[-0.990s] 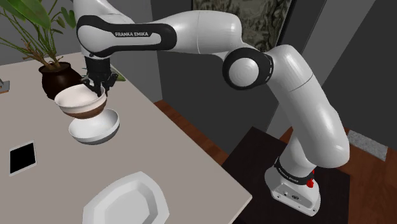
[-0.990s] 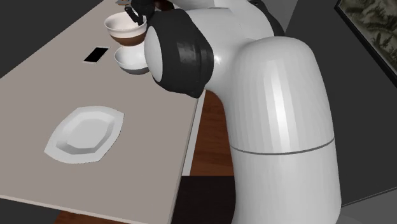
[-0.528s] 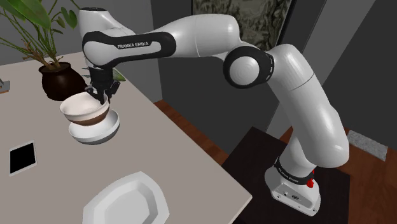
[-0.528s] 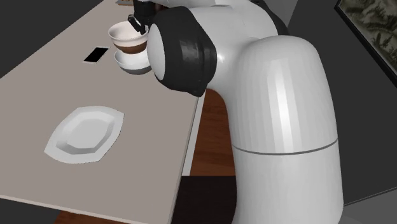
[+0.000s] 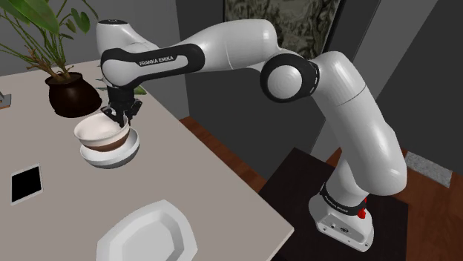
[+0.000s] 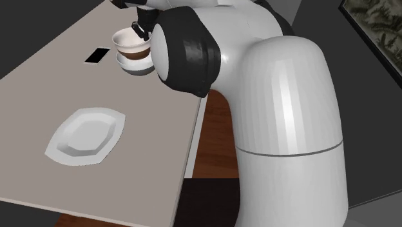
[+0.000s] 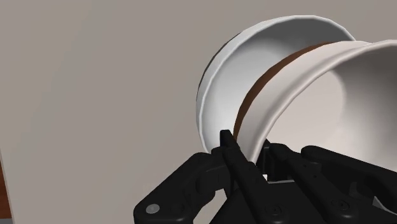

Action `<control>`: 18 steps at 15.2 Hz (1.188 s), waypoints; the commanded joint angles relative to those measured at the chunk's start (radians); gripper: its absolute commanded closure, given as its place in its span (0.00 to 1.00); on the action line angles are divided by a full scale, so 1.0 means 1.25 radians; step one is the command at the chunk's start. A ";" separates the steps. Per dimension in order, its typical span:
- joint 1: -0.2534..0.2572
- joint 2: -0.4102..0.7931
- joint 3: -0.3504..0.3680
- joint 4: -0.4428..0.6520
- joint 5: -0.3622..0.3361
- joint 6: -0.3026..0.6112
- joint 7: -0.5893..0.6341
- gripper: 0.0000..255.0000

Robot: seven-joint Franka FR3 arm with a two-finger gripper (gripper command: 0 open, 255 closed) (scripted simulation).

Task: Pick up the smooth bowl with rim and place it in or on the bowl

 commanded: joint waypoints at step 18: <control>-0.007 -0.045 0.006 0.024 0.008 -0.067 -0.004 0.00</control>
